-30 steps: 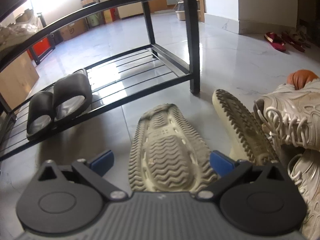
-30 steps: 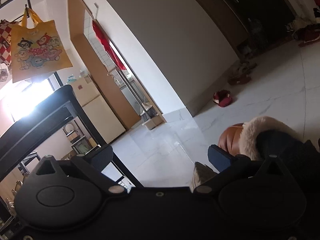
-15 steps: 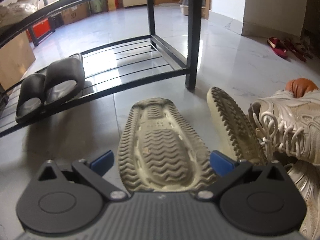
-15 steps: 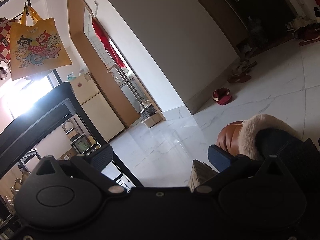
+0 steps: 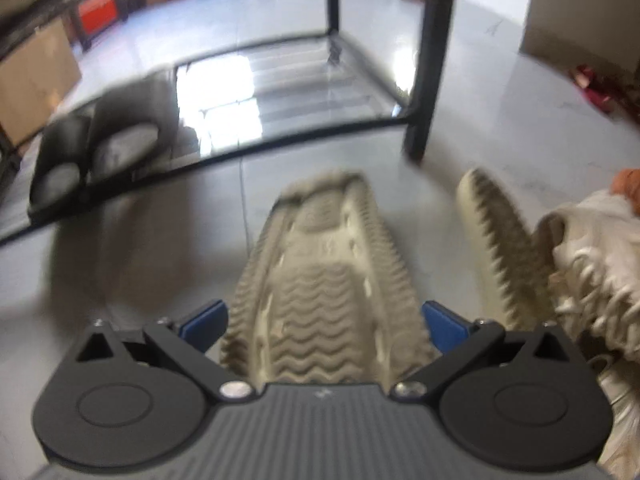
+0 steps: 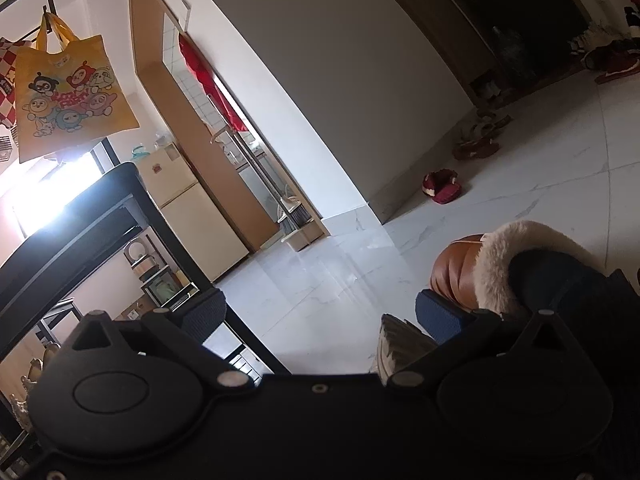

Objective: Organize scattered shoes
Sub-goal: 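Grasp the beige slide sandal with the left gripper and lift it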

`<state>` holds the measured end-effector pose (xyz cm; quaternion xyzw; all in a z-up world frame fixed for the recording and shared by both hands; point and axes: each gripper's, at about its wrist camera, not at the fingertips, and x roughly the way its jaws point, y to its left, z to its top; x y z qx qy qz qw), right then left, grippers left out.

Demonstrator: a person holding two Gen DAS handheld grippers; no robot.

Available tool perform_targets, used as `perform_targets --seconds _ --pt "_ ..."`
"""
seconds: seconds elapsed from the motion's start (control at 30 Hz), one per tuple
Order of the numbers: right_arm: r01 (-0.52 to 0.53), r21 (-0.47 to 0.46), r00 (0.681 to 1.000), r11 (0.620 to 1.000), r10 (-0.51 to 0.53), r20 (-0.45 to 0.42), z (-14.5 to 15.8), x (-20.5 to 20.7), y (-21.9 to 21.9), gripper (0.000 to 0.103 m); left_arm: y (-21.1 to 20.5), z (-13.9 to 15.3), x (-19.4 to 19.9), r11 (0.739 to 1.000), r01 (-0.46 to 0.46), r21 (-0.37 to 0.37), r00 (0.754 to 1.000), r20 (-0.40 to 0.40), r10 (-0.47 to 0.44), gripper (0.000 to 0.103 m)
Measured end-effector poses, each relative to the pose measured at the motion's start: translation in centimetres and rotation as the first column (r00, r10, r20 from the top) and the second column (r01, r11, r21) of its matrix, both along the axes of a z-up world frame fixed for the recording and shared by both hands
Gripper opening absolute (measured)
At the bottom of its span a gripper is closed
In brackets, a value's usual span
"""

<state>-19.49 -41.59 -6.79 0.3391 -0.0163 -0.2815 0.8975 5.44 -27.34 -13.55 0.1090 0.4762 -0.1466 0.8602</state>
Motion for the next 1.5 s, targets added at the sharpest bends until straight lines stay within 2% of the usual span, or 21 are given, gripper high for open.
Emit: perform_targets --seconds 0.13,0.23,0.5,0.6,0.73,0.8,1.0,1.13,1.27,1.33,1.4,1.5 --pt "-0.009 0.007 1.000 1.000 0.009 0.001 -0.1 0.1 0.0 0.103 -0.7 -0.4 -0.2 0.998 0.049 0.039 0.998 0.042 -0.051 0.103" --pt "-0.009 0.004 1.000 1.000 0.009 0.000 0.0 0.1 0.1 0.103 -1.6 -1.1 0.7 0.996 0.038 0.084 0.999 0.031 -0.040 0.103" --pt "-0.017 0.001 1.000 1.000 0.017 -0.008 0.1 0.4 0.1 0.103 -2.5 -1.9 2.1 0.990 0.057 0.126 0.998 0.016 -0.060 0.103" --pt "-0.020 0.007 1.000 1.000 0.020 -0.015 0.0 0.6 0.0 0.103 -1.5 -2.0 2.0 0.992 0.088 0.095 0.996 0.014 -0.089 0.103" --pt "-0.016 0.006 1.000 1.000 0.016 -0.016 -0.2 0.4 -0.1 0.103 1.3 -1.9 2.1 0.999 0.038 -0.028 0.998 -0.047 -0.039 0.103" --pt "-0.011 0.005 1.000 1.000 0.011 -0.014 -0.2 0.4 -0.2 0.103 2.0 -1.9 1.8 0.998 0.034 -0.049 0.997 -0.072 -0.038 0.103" --pt "-0.029 0.007 0.998 1.000 0.030 -0.046 -0.6 0.9 -0.1 0.103 3.9 -2.0 0.1 0.997 0.040 -0.069 0.994 -0.095 -0.047 0.103" --pt "-0.039 0.002 0.997 0.999 0.039 -0.065 -0.8 1.1 0.0 0.103 4.9 -2.7 -1.5 0.999 0.028 -0.033 0.994 -0.108 -0.031 0.101" --pt "-0.044 0.003 0.996 0.999 0.045 -0.077 -0.9 1.1 0.1 0.103 5.8 -2.3 -2.2 0.997 0.033 -0.070 0.994 -0.098 -0.040 0.092" --pt "-0.045 0.003 0.996 0.999 0.045 -0.077 -0.9 1.1 0.2 0.103 5.6 -2.0 -1.7 0.997 0.035 -0.072 0.992 -0.118 -0.043 0.092" --pt "-0.044 0.002 0.996 0.999 0.044 -0.075 -0.8 1.0 0.3 0.103 5.0 -1.8 -1.1 0.997 0.049 -0.060 0.991 -0.124 -0.056 0.096" --pt "-0.044 0.001 0.996 0.999 0.044 -0.078 -0.8 1.2 0.2 0.103 3.7 -1.1 -0.6 0.997 0.079 -0.018 0.994 -0.076 -0.080 0.097"
